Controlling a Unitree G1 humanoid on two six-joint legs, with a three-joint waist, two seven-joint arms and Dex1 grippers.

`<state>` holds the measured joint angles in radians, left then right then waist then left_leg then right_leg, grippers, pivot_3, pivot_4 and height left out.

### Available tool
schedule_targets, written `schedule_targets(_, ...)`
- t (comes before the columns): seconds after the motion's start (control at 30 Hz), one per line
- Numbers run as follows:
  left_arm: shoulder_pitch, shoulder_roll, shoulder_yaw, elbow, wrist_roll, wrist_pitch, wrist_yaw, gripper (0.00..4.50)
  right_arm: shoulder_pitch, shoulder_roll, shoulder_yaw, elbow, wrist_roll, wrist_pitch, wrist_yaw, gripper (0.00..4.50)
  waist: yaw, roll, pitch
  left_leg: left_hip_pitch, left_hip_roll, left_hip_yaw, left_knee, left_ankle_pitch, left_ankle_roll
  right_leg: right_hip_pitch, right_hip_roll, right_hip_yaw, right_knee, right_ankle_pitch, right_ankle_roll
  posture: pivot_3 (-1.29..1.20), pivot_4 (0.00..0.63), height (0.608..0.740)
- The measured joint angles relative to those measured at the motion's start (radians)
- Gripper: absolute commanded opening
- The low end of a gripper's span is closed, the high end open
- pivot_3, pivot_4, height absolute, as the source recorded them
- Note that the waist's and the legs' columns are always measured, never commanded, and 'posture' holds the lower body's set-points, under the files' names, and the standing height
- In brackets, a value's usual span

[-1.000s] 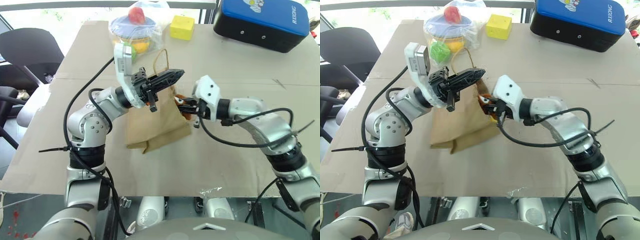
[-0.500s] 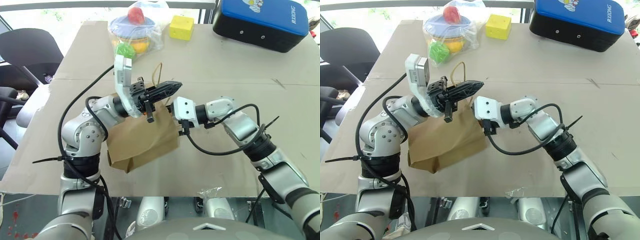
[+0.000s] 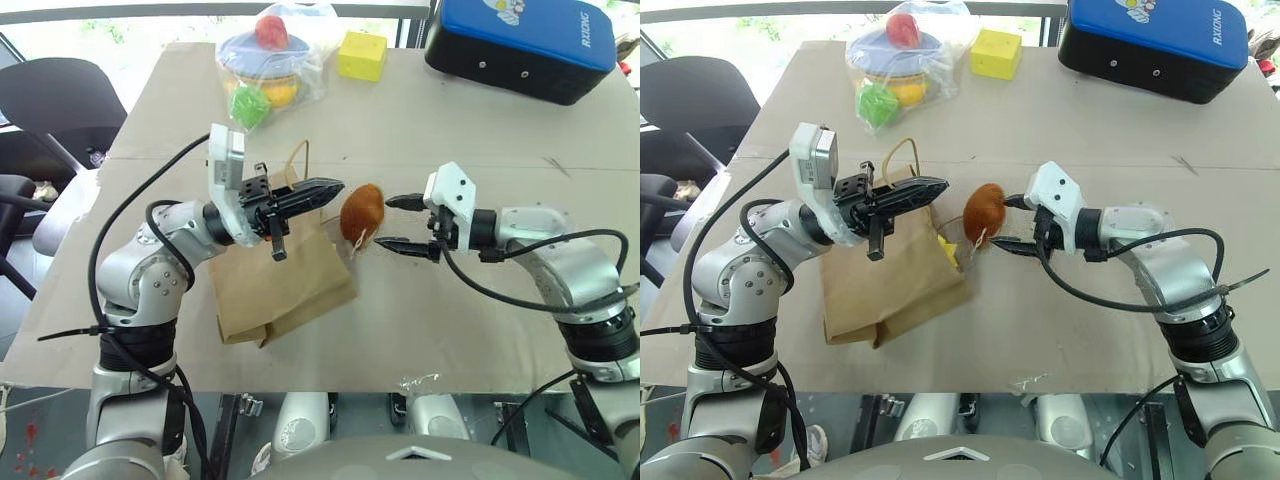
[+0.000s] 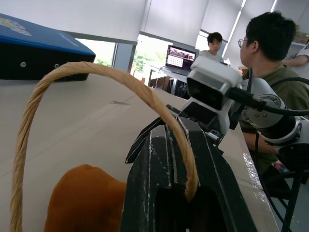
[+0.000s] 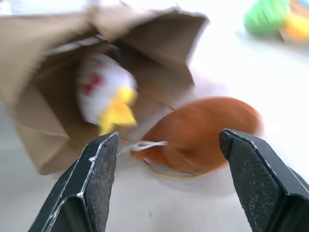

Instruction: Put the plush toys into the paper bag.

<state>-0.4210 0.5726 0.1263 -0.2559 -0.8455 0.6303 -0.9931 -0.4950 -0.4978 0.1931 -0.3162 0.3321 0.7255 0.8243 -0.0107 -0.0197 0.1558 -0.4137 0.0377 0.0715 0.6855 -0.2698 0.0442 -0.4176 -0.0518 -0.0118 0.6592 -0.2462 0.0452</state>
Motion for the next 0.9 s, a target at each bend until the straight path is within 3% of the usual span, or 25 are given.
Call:
schedule_targets(0.17, -0.002, -0.002, -0.010, 0.001, 0.018, -0.013, -0.008, 0.00, -0.062, 0.134, -0.005, 0.165, 0.002, 0.084, -0.107, 3.26, 0.000, 0.000, 0.000, 0.000, 0.000, 0.000, 0.000, 0.000, 0.000, 0.000, 0.001, 0.000, 0.000, 0.000, 0.000, 0.00, 0.150, 0.740)
schedule_targets(0.37, -0.001, -0.002, -0.009, 0.003, 0.021, -0.027, -0.002, 0.00, -0.114, 0.136, 0.050, 0.294, -0.084, -0.026, -0.111, 3.26, 0.003, 0.000, 0.000, -0.001, -0.001, 0.000, 0.000, 0.000, 0.000, 0.000, 0.000, 0.000, -0.001, 0.000, 0.000, 0.00, 0.150, 0.740)
schedule_targets(0.4, 0.000, -0.002, -0.009, 0.003, 0.021, -0.027, 0.001, 0.00, -0.118, 0.131, 0.061, 0.306, -0.099, -0.045, -0.110, 2.76, 0.002, 0.000, 0.000, 0.000, 0.000, 0.000, 0.000, 0.000, 0.000, 0.000, 0.000, 0.000, -0.001, 0.000, 0.000, 0.00, 0.150, 0.740)
schedule_targets(0.43, 0.003, -0.002, -0.009, 0.002, 0.021, -0.028, 0.008, 0.00, -0.126, 0.125, 0.078, 0.324, -0.124, -0.076, -0.109, 2.55, 0.001, 0.000, 0.000, 0.000, 0.000, 0.000, 0.000, 0.000, 0.000, 0.000, 0.001, 0.000, -0.001, 0.000, 0.000, 0.00, 0.150, 0.740)
schedule_targets(0.53, 0.017, -0.003, -0.009, 0.000, 0.021, -0.029, 0.023, 0.00, -0.132, 0.114, 0.114, 0.351, -0.179, -0.148, -0.107, 1.03, -0.001, 0.000, 0.000, 0.000, 0.000, 0.000, 0.000, 0.000, 0.000, 0.000, 0.001, 0.000, -0.001, 0.000, 0.000, 0.00, 0.150, 0.740)
schedule_targets(0.6, 0.022, -0.004, -0.009, -0.004, 0.027, -0.035, 0.036, 0.00, -0.132, 0.116, 0.125, 0.361, -0.197, -0.185, -0.104, 0.25, -0.001, 0.000, 0.000, 0.000, 0.000, 0.000, 0.000, 0.000, 0.000, 0.000, 0.001, 0.001, -0.001, 0.000, 0.000, 0.00, 0.150, 0.740)
schedule_targets(0.63, 0.026, -0.005, -0.009, -0.010, 0.037, -0.046, 0.042, 0.00, -0.131, 0.117, 0.125, 0.362, -0.205, -0.206, -0.100, 0.07, -0.001, 0.000, 0.000, 0.000, 0.000, 0.000, 0.000, 0.000, 0.000, 0.000, 0.001, 0.001, -0.001, 0.000, 0.000, 0.00, 0.150, 0.740)
schedule_targets(0.77, 0.031, -0.077, 0.013, -0.010, 0.035, -0.147, 0.011, 0.00, -0.107, 0.124, 0.099, 0.328, -0.166, -0.276, -0.047, 0.07, 0.003, 0.000, 0.000, -0.001, 0.000, 0.000, 0.000, 0.000, 0.000, 0.000, 0.000, 0.000, -0.001, 0.000, 0.000, 0.00, 0.150, 0.740)
schedule_targets(0.9, -0.061, -0.086, 0.038, 0.019, -0.054, -0.146, -0.064, 0.00, -0.098, 0.117, 0.034, 0.236, -0.094, -0.261, -0.023, 0.07, 0.005, 0.000, 0.000, -0.001, 0.000, -0.001, 0.000, 0.000, 0.000, 0.000, 0.000, -0.001, -0.001, 0.000, 0.000, 0.00, 0.150, 0.740)
